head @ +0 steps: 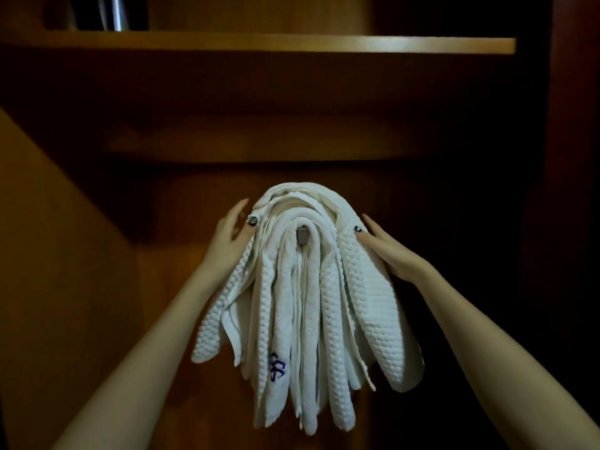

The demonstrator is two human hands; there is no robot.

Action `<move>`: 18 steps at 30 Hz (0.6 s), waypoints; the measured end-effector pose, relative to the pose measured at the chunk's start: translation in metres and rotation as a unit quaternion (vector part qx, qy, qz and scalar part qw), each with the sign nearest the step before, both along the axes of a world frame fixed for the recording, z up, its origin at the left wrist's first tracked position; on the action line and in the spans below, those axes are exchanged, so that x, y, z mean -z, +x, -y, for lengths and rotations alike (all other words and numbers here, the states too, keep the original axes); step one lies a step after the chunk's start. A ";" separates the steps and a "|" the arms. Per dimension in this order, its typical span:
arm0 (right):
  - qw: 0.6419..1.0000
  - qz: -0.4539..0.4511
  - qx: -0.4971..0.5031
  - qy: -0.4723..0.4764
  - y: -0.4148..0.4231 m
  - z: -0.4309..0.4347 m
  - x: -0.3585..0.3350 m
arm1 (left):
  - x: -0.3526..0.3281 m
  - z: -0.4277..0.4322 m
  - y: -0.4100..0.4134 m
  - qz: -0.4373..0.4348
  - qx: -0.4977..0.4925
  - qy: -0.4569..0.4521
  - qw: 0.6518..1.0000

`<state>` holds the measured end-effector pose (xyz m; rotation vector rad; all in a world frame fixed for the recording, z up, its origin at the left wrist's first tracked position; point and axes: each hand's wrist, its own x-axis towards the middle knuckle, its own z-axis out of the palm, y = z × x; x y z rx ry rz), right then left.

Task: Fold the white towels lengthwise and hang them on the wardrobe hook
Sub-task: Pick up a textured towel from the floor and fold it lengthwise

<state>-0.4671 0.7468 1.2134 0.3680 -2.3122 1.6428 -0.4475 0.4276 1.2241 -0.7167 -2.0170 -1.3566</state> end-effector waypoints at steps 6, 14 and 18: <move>0.994 -0.091 0.004 -0.052 0.001 -0.021 -0.019 | 0.008 -0.017 -0.015 -0.030 0.038 0.035 0.998; 0.989 -0.097 0.090 0.071 -0.011 -0.004 0.013 | 0.023 -0.010 -0.019 -0.030 0.038 0.028 0.998; 0.958 -0.260 0.117 -0.009 0.013 0.031 0.030 | 0.049 -0.005 -0.018 -0.011 0.051 0.031 0.998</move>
